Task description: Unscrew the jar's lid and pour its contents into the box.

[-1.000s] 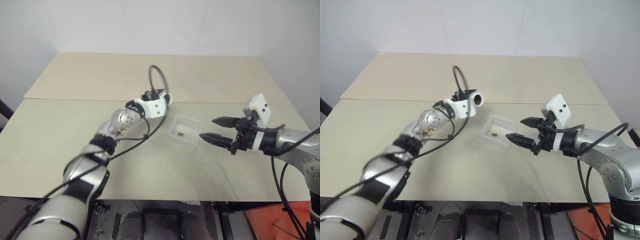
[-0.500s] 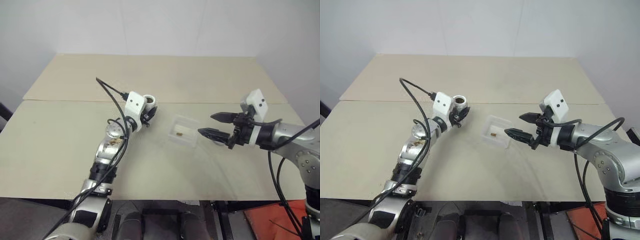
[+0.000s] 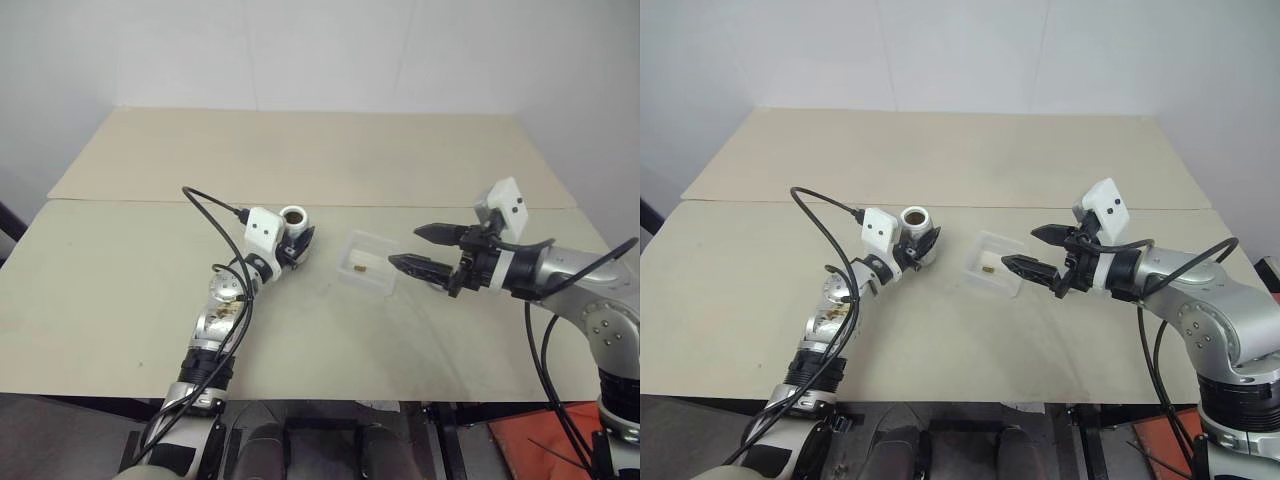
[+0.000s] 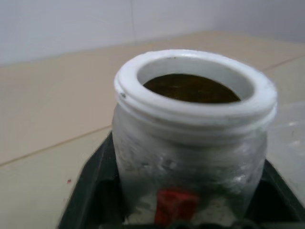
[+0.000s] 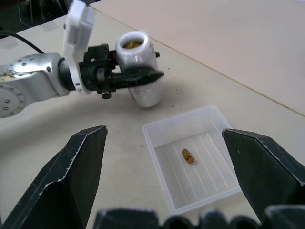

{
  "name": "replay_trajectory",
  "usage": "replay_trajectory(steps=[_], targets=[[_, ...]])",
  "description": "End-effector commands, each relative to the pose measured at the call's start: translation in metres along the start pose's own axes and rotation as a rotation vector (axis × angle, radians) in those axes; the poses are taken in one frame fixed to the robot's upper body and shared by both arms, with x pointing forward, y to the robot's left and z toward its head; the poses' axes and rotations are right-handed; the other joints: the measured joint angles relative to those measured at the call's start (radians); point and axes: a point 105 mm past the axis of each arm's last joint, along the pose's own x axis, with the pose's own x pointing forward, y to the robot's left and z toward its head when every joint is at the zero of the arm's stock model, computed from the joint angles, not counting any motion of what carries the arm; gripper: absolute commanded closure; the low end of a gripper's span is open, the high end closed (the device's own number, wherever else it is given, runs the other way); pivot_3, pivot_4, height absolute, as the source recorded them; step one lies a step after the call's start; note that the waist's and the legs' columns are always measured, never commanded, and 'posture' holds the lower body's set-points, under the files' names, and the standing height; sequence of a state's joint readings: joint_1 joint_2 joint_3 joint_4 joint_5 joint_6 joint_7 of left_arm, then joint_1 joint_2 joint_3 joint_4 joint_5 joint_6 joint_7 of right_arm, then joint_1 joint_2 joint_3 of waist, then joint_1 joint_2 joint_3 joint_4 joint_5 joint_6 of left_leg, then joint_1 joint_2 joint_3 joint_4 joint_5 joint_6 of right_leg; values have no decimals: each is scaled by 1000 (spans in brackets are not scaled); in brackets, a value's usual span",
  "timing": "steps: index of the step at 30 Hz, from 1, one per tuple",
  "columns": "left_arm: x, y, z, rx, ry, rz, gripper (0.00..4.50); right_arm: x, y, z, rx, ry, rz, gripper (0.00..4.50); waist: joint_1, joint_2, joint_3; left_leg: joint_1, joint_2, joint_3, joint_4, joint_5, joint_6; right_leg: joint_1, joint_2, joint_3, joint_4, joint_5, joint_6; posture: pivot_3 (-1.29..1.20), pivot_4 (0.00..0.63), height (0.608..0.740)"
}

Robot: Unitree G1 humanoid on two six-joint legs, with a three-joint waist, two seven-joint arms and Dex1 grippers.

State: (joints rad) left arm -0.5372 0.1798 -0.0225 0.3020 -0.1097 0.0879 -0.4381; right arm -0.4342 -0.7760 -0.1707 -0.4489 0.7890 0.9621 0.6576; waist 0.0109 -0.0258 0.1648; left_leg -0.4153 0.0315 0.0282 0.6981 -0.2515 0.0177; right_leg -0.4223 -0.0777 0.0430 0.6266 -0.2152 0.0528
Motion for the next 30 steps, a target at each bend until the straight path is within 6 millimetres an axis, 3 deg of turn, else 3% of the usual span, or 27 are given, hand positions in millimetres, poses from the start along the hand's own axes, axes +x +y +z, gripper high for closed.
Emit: replay_trajectory(steps=[1,3,11,18,22,30], targets=[[4,0,11,48,-27,-21,588,-2,5,13,-48,-45,5,0,0,0,0,0,0,0,0,0,0,0,0,0,0,0,0,0,150,740],[5,0,10,59,-17,-34,18,-2,5,13,-47,-47,4,0,1,0,0,0,0,0,0,0,0,0,0,0,0,0,0,0,150,740],[2,1,10,91,7,-58,18,-1,6,13,-47,-50,4,0,0,0,0,0,0,0,0,0,0,0,0,0,0,0,0,0,150,740],[-24,2,2,113,68,-116,18,-2,7,9,-61,-41,-4,0,-3,0,0,0,0,0,-2,0,0,0,0,0,1,0,0,0,150,740],[-37,6,5,101,91,-122,18,-2,8,8,-64,-38,0,0,-3,0,0,1,0,0,-1,0,0,0,0,0,0,0,0,0,150,740],[-82,12,21,120,144,-189,18,-7,13,3,-75,-23,8,0,-6,0,0,1,1,0,-2,0,0,-1,0,0,0,0,0,0,150,740]])
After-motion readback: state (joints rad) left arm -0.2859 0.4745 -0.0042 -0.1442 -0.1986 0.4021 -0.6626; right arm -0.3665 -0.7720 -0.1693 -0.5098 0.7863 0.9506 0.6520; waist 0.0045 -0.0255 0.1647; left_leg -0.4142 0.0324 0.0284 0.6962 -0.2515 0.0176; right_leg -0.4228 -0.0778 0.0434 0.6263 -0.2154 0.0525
